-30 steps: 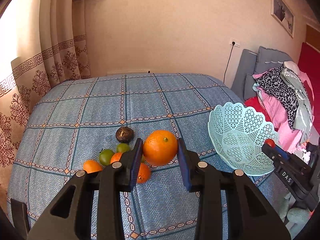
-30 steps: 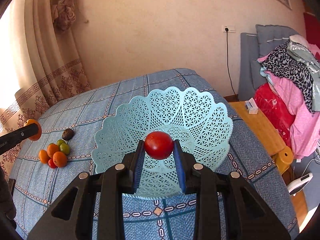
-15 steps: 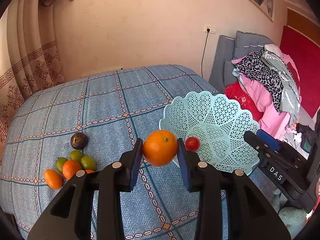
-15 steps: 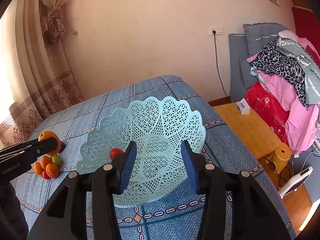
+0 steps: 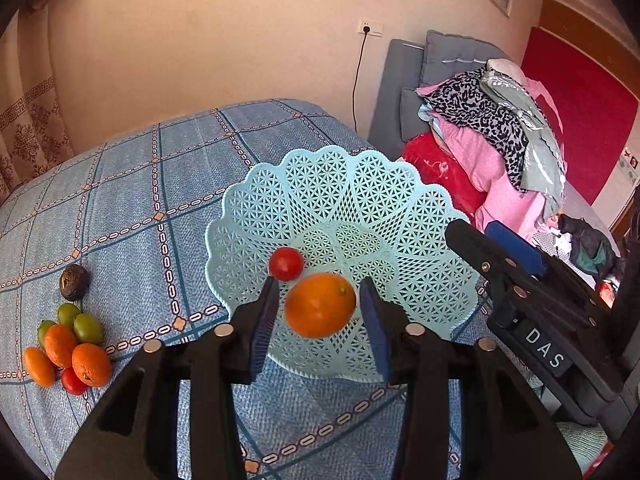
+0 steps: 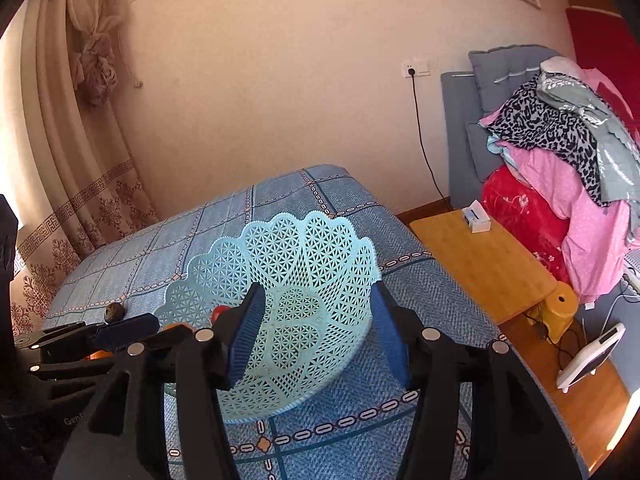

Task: Organize fruits
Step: 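Lower the round orange into the basket and open the left tool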

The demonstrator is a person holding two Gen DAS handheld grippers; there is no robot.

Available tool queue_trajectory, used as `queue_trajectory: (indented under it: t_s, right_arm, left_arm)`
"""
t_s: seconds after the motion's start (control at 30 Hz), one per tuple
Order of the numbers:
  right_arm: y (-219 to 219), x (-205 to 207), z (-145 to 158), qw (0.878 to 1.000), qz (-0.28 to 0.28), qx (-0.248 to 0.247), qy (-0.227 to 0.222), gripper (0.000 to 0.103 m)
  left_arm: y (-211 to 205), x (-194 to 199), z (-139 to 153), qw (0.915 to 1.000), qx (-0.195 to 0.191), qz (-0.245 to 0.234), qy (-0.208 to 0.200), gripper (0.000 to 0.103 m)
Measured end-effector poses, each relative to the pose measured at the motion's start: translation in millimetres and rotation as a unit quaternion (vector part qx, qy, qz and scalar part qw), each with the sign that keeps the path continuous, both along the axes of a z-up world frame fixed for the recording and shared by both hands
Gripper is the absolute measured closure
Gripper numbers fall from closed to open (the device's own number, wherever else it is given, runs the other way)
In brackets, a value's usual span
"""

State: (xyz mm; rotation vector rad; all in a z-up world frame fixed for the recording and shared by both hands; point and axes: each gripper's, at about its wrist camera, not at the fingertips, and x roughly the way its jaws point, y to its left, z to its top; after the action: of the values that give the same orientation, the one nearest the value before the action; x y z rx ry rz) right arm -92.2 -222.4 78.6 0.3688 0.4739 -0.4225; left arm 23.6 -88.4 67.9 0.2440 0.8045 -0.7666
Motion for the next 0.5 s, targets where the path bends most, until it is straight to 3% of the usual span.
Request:
queue_trajectory:
  t_s: [0.03,0.1,0.2,0.5]
  right_arm:
    - [-1,-1,0,1.000,-0.005,0.001,0.000,0.046]
    - [-4,-2,1,1.000,-0.006,0.005,-0.003,0.046]
    - [-5,-4,3,1.000,-0.009,0.004,-0.008,0.046]
    - [1,-10,11,1.000,-0.007,-0.001,-0.019,0.045]
  left_arm:
    - [1,-1,2,0.9999,-0.002,0.008,-0.009,0.029]
    - [4,-3,6,0.9995,-0.003,0.016,-0.027,0.025]
    - [11,-3,11,0.9985,0.003,0.031,-0.046,0.024]
    - [39,10,22,0.9964,-0.006,0.068,-0.050,0.021]
